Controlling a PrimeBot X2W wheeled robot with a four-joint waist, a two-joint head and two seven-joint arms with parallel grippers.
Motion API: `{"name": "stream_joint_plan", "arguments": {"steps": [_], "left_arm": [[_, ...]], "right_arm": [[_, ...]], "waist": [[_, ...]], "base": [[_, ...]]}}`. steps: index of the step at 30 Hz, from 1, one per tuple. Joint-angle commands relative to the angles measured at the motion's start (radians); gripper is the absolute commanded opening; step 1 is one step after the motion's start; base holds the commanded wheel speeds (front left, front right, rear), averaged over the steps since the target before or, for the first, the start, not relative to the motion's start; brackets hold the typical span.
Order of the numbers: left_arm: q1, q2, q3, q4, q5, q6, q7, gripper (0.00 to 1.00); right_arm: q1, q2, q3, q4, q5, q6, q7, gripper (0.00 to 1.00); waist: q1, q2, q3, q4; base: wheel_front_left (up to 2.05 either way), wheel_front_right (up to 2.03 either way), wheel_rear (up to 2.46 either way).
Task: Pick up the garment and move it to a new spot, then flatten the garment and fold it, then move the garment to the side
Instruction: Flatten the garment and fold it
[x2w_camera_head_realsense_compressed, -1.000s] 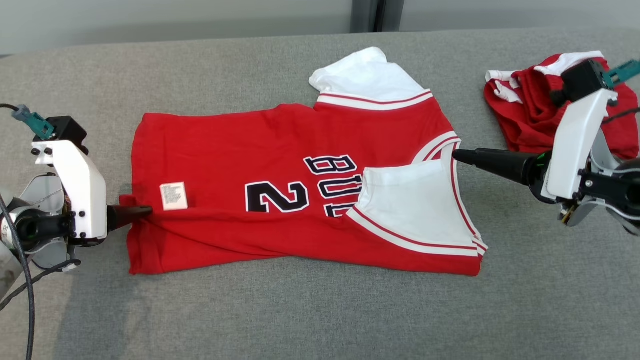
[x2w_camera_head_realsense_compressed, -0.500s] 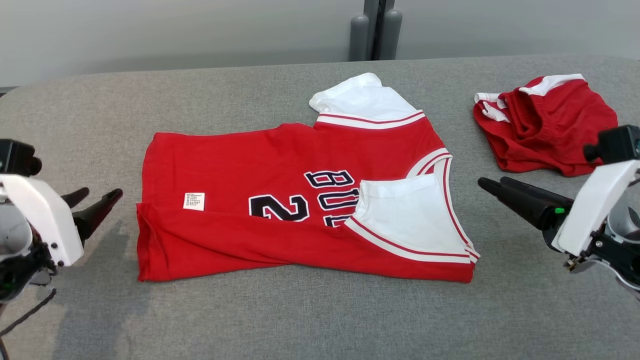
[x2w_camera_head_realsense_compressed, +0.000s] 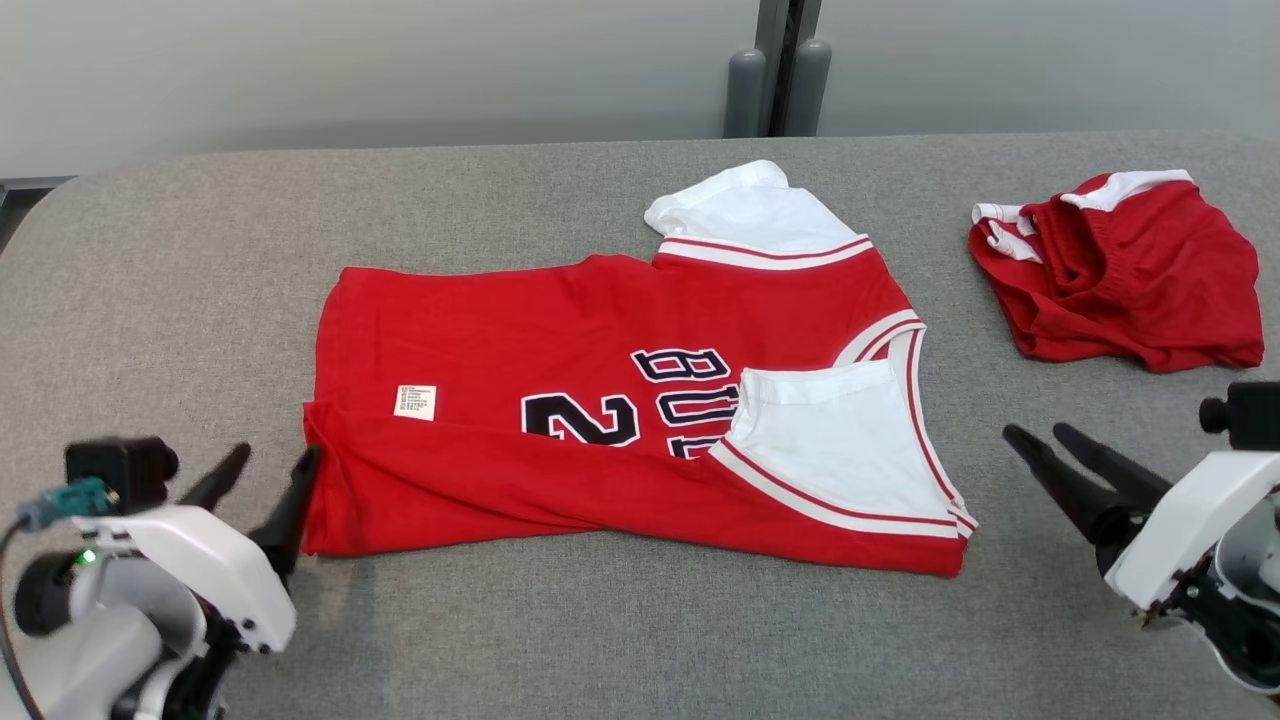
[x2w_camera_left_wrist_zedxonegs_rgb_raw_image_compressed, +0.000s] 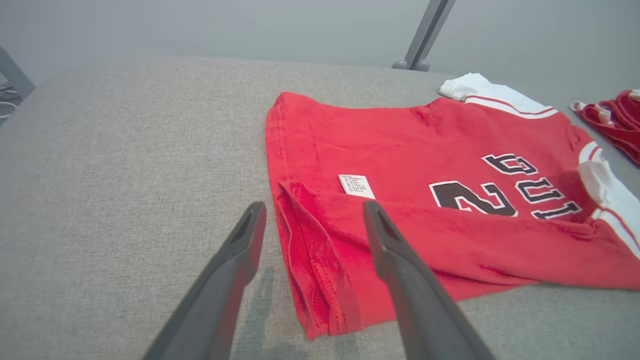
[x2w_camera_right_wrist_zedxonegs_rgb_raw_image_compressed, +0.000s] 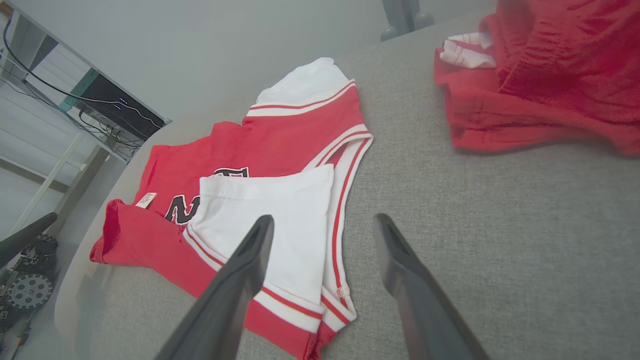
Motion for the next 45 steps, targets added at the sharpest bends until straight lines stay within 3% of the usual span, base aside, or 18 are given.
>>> {"name": "stream_joint_plan", "arguments": {"steps": [1,6,11,18,25,36,37,38,39,40,45], "left_arm": [[0.03,-0.013,0.011,-0.008,-0.006,0.027,-0.019,1.0],[0.094,-0.06,0.026,0.012,0.011,0.089,-0.045,1.0],[0.124,-0.096,0.027,0.042,0.028,0.114,-0.049,1.0],[0.128,-0.131,0.019,0.088,0.031,0.109,-0.051,1.0],[0.103,-0.18,0.007,0.165,0.035,0.096,-0.041,1.0],[0.081,-0.248,-0.009,0.275,0.032,0.043,-0.023,1.0],[0.079,-0.25,-0.009,0.282,0.032,0.04,-0.021,0.79],[0.077,-0.253,-0.01,0.288,0.032,0.036,-0.022,0.35],[0.077,-0.254,-0.011,0.294,0.031,0.034,-0.018,0.02],[0.077,-0.257,-0.013,0.299,0.031,0.03,-0.016,0.0],[0.076,-0.257,-0.013,0.319,0.029,0.012,-0.014,0.0]], "right_arm": [[0.02,0.01,0.005,0.015,-0.004,0.0,-0.005,1.0],[0.043,0.047,0.026,0.055,-0.011,0.0,0.028,1.0],[0.057,0.081,0.044,0.108,-0.035,0.0,0.069,1.0],[0.056,0.123,0.051,0.177,-0.05,0.0,0.098,1.0],[0.054,0.207,0.062,0.267,-0.063,0.0,0.168,1.0],[0.063,0.264,0.072,0.26,-0.071,0.0,0.216,1.0],[0.063,0.266,0.072,0.257,-0.071,0.0,0.217,0.51],[0.063,0.267,0.072,0.254,-0.072,0.0,0.216,0.35],[0.062,0.267,0.071,0.252,-0.074,0.0,0.216,0.06],[0.062,0.266,0.07,0.251,-0.077,0.0,0.216,0.0],[0.066,0.251,0.064,0.239,-0.081,0.0,0.214,0.0]], "waist": [[0.0,0.0,0.0,0.0],[0.0,0.0,-0.001,-0.002],[0.0,0.0,-0.003,0.0],[0.0,0.0,-0.005,0.002],[0.0,0.0,-0.002,0.003],[0.0,0.0,-0.003,0.003],[0.0,0.0,-0.003,0.003],[0.0,0.0,-0.003,0.002],[0.0,0.0,-0.003,0.002],[0.0,0.0,-0.003,0.002],[0.0,0.0,-0.009,0.004]], "base": [[0.0,0.0,0.0],[0.0,0.0,0.0],[0.0,0.0,0.0],[0.0,0.0,0.0],[0.0,0.0,0.0],[0.0,0.0,0.0],[0.0,0.0,0.0],[0.0,0.0,0.0],[0.0,0.0,0.0],[0.0,0.0,0.0],[0.0,0.0,0.0]]}}
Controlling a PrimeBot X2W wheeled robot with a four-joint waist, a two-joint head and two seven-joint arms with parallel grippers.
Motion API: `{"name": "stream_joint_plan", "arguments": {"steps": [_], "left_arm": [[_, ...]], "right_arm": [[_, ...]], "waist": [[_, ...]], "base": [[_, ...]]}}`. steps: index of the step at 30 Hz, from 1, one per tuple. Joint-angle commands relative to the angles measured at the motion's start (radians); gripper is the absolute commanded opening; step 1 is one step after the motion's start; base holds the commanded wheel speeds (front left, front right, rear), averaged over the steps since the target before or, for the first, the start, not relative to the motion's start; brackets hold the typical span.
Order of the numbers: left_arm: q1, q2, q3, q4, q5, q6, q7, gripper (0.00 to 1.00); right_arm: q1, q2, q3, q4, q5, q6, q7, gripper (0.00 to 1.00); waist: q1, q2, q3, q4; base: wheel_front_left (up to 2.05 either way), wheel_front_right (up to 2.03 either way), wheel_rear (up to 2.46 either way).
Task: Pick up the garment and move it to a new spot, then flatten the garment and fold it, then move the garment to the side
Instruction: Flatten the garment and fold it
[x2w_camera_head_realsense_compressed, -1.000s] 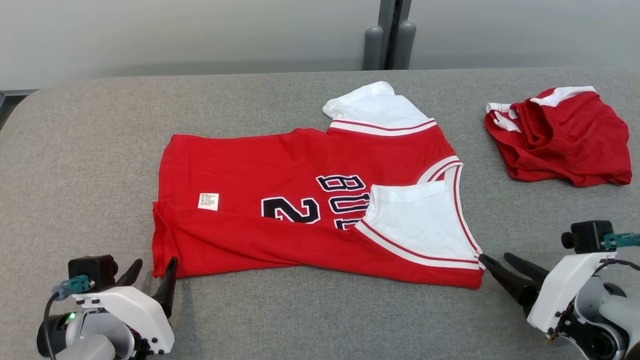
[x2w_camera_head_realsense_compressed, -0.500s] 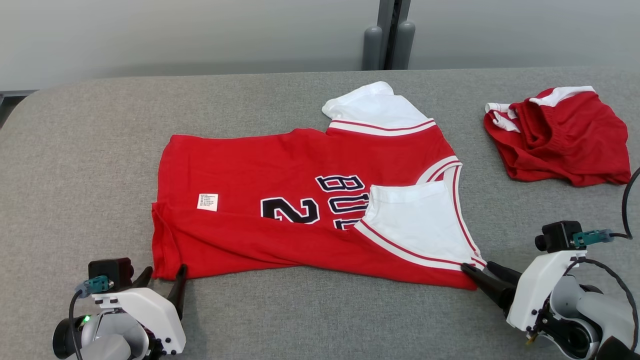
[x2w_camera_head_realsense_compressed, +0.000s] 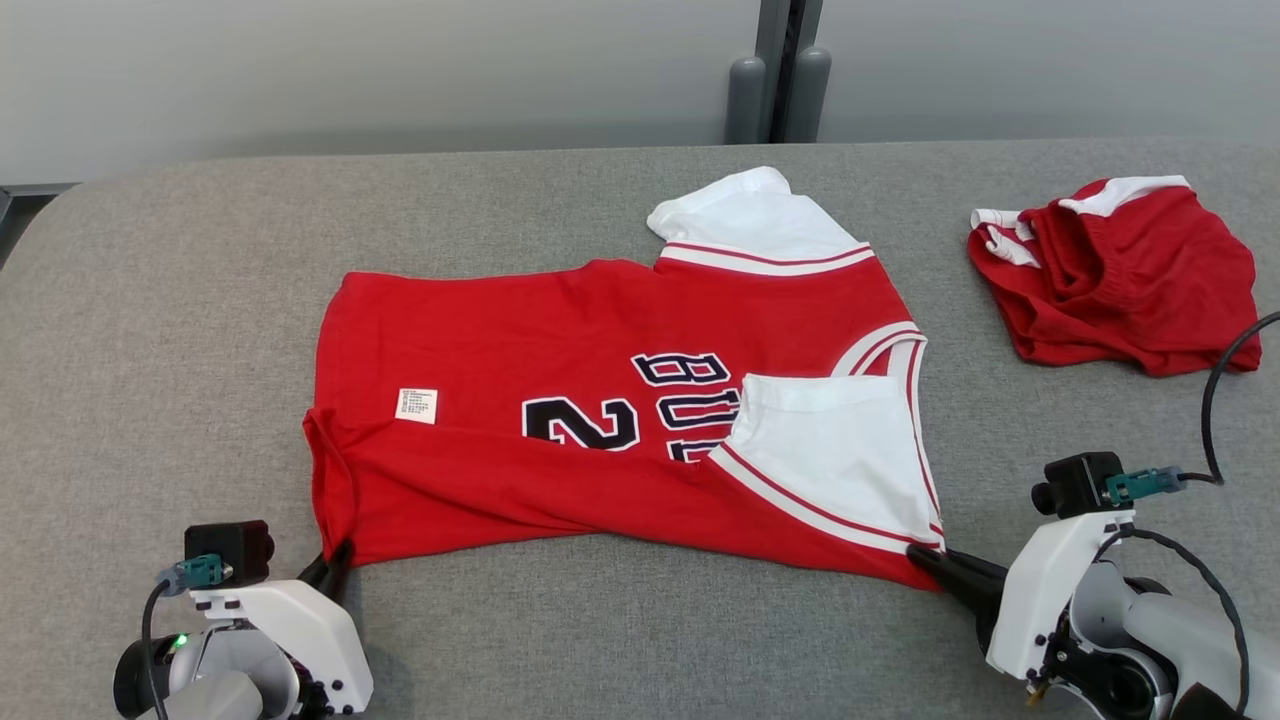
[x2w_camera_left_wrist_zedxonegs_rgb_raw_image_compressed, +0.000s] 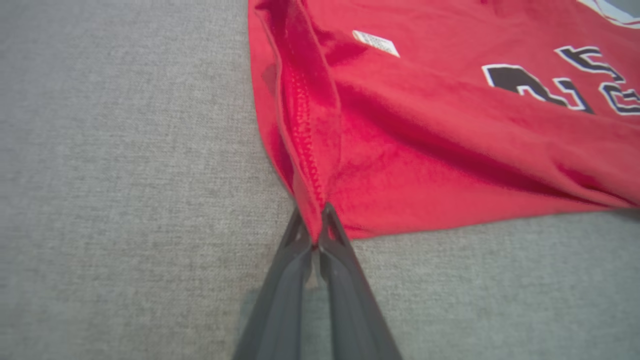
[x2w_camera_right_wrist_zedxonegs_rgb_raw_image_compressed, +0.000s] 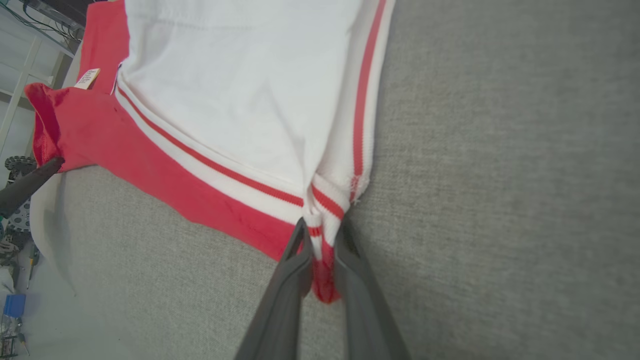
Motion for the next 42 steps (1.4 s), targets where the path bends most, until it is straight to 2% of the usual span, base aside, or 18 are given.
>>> {"name": "stream_joint_plan", "arguments": {"steps": [1,8,14,19,23,35,42], "left_arm": [[-0.02,0.008,0.006,0.007,-0.006,-0.006,-0.004,0.0],[0.009,0.053,0.004,-0.042,-0.004,-0.036,0.001,0.0],[0.034,0.102,-0.017,-0.116,-0.001,-0.044,0.034,0.0],[0.064,0.155,-0.035,-0.219,0.002,-0.039,0.059,0.0],[0.082,0.203,-0.069,-0.331,0.039,-0.056,0.074,0.0],[0.107,0.31,-0.097,-0.462,0.073,0.012,0.132,0.0],[0.121,0.349,-0.103,-0.508,0.066,0.041,0.174,0.0]], "right_arm": [[0.024,-0.003,0.001,-0.008,0.001,0.0,0.003,0.0],[0.012,-0.063,-0.036,-0.047,0.043,0.0,0.02,0.0],[0.028,-0.114,-0.048,-0.1,0.082,0.0,0.055,0.0],[0.058,-0.162,-0.055,-0.175,0.117,0.0,0.071,0.0],[0.092,-0.214,-0.062,-0.238,0.139,0.0,0.06,0.0],[0.16,-0.353,-0.056,-0.361,0.195,0.0,0.044,0.0],[0.217,-0.448,-0.031,-0.465,0.218,0.0,0.012,0.0]], "waist": [[0.0,0.0,-0.005,0.0],[0.0,0.0,-0.023,-0.001],[0.0,0.0,-0.034,0.002],[0.0,0.0,-0.045,0.004],[0.0,0.0,-0.049,0.007],[0.0,0.0,-0.045,0.018],[0.0,0.0,-0.049,0.02]], "base": [[0.0,0.0,0.0],[0.0,0.0,0.0],[0.0,0.0,0.0],[0.0,0.0,0.0],[0.0,0.0,0.0],[0.0,0.0,0.0],[0.0,0.0,0.0]]}}
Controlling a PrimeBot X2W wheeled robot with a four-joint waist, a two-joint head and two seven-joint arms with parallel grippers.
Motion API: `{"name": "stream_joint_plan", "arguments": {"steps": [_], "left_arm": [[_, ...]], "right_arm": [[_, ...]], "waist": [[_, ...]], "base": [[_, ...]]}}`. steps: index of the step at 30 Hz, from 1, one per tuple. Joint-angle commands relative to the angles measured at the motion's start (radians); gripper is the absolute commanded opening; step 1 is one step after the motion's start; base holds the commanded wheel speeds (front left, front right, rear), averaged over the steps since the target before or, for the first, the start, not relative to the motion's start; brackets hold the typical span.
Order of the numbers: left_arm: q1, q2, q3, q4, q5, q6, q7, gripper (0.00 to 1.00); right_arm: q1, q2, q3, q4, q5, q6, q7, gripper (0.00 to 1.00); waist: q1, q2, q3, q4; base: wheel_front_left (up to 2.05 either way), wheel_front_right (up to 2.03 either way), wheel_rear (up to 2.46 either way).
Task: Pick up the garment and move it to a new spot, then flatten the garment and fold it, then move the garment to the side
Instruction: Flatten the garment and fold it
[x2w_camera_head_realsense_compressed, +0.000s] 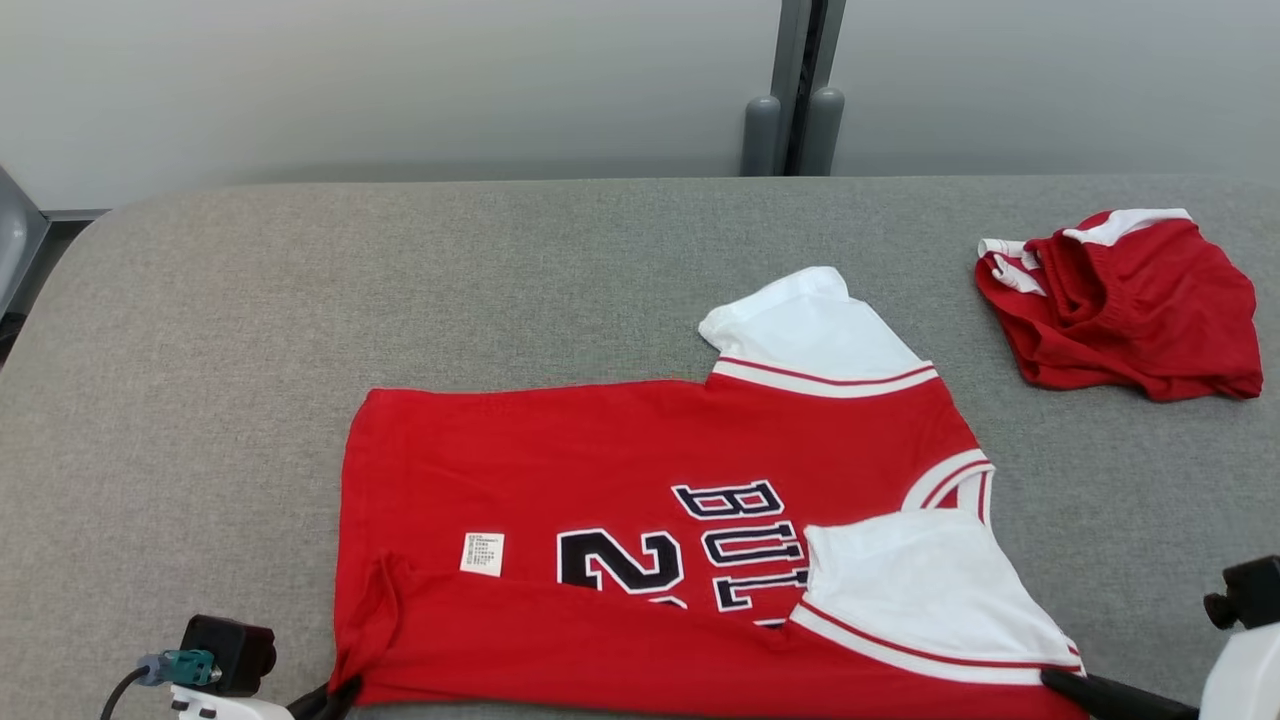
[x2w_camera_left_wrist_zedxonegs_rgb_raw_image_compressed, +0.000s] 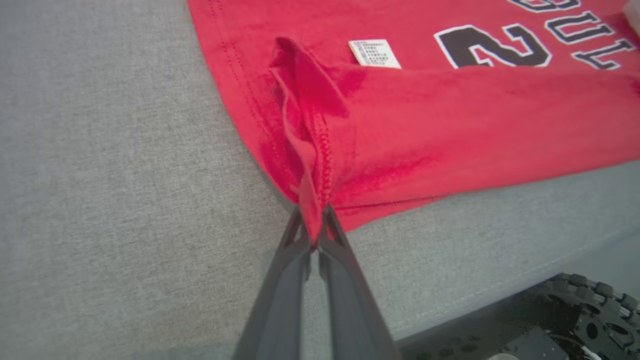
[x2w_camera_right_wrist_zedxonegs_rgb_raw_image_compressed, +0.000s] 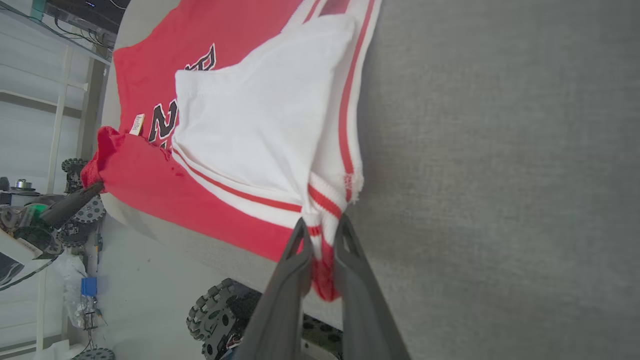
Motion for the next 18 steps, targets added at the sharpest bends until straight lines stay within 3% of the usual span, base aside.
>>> {"name": "stream_joint_plan", "arguments": {"steps": [1,7,14,16,17,18], "left_arm": [[0.014,0.02,0.003,-0.001,-0.008,0.013,0.008,0.0],[0.025,0.045,-0.002,-0.027,-0.016,0.031,0.038,0.0],[0.044,0.078,-0.01,-0.077,-0.031,0.05,0.089,0.0],[0.047,0.082,-0.011,-0.09,-0.038,0.054,0.099,0.0],[0.048,0.081,-0.011,-0.096,-0.041,0.056,0.103,0.0],[0.048,0.081,-0.011,-0.096,-0.041,0.056,0.103,0.0]], "right_arm": [[0.018,-0.028,0.002,-0.014,0.009,0.0,-0.013,0.0],[0.055,-0.086,0.021,-0.09,0.02,0.0,-0.044,0.0],[0.052,-0.101,0.036,-0.089,0.011,0.0,-0.032,0.02],[0.047,-0.092,0.038,-0.079,0.009,0.0,-0.027,0.44],[0.044,-0.087,0.039,-0.077,0.008,0.0,-0.026,0.76],[0.044,-0.087,0.039,-0.077,0.008,0.0,-0.026,0.76]], "waist": [[0.0,-0.0001,0.001,-0.001],[0.0,-0.0001,0.003,-0.012],[0.0,-0.0001,0.004,-0.024],[0.0,-0.0001,0.006,-0.025],[0.0,-0.0001,0.007,-0.025],[0.0,-0.0001,0.007,-0.025]], "base": [[0.0,0.0,0.0],[0.0,0.0,0.0],[0.0,0.0,0.0],[0.0,0.0,0.0],[0.0,0.0,0.0],[0.0,0.0,0.0]]}}
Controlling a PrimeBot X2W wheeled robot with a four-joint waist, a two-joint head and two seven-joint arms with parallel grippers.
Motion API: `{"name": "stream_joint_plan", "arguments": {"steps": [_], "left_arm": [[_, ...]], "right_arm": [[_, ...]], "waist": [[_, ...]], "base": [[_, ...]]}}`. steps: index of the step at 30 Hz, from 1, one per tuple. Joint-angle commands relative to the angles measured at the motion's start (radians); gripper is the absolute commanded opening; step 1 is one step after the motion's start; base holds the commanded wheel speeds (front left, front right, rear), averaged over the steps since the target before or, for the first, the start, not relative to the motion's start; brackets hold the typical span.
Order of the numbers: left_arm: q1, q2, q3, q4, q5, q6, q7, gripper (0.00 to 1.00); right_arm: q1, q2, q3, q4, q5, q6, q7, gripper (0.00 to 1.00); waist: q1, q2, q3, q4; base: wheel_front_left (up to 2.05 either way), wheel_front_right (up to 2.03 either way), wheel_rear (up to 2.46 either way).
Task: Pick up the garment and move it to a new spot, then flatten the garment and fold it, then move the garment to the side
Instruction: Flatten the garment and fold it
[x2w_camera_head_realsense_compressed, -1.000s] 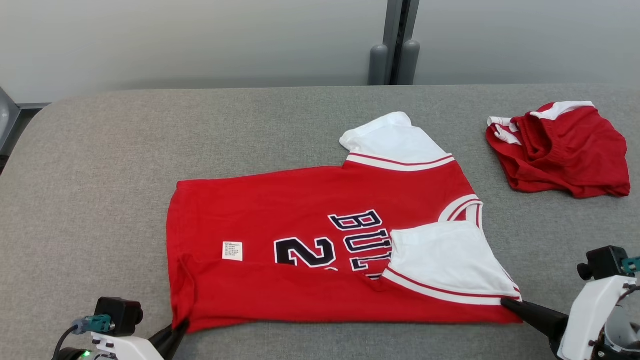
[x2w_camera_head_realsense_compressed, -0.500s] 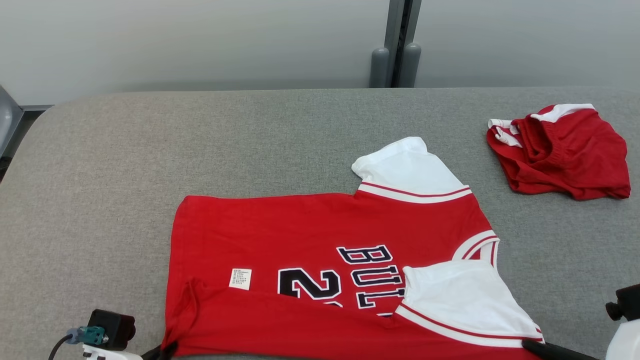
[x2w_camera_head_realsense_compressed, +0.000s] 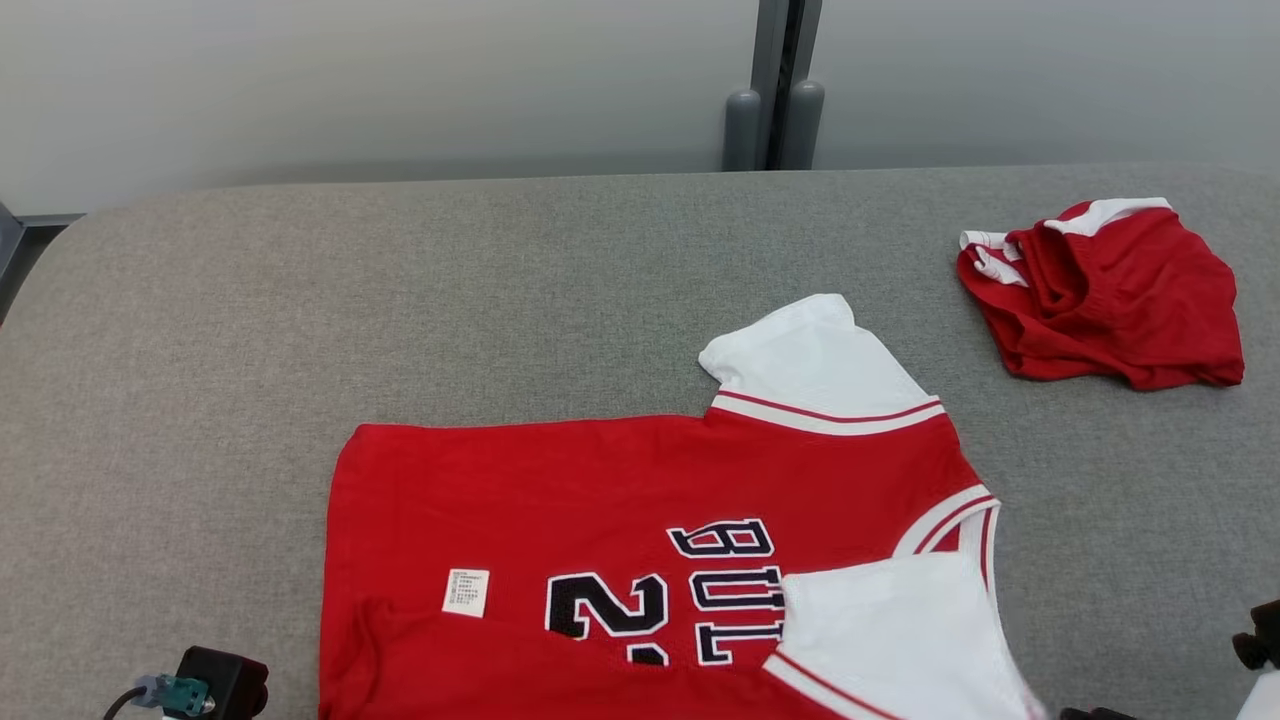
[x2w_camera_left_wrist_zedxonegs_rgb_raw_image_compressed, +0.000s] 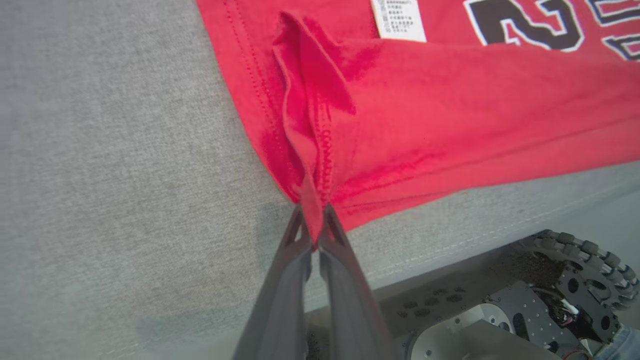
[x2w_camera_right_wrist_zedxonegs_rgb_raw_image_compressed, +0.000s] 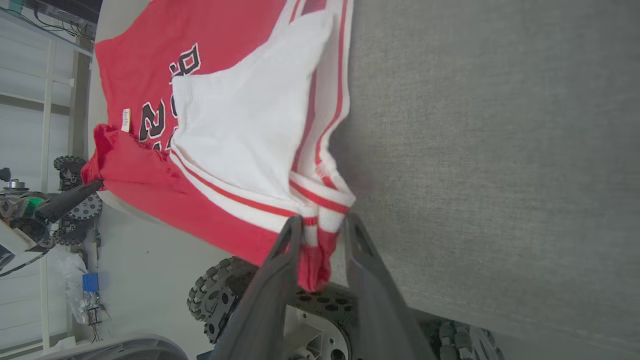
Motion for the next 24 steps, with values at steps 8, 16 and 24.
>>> {"name": "stream_joint_plan", "arguments": {"steps": [8,16,24], "left_arm": [[-0.007,-0.006,0.006,-0.004,-0.009,0.008,0.012,1.0],[-0.033,0.038,0.04,-0.024,0.002,0.039,-0.013,1.0],[-0.127,0.059,0.138,-0.037,0.09,0.151,-0.138,1.0]], "right_arm": [[-0.028,0.037,0.005,0.04,-0.024,0.0,0.013,1.0],[-0.086,0.039,-0.001,0.06,-0.063,0.0,-0.048,1.0],[-0.254,0.092,-0.071,0.106,-0.132,0.0,-0.102,1.0]], "waist": [[0.0,0.0,0.006,0.007],[0.0,0.0,0.003,0.002],[0.0,0.0,0.034,0.0]], "base": [[0.0,0.0,0.0],[0.0,0.0,0.0],[0.0,0.0,0.0]]}}
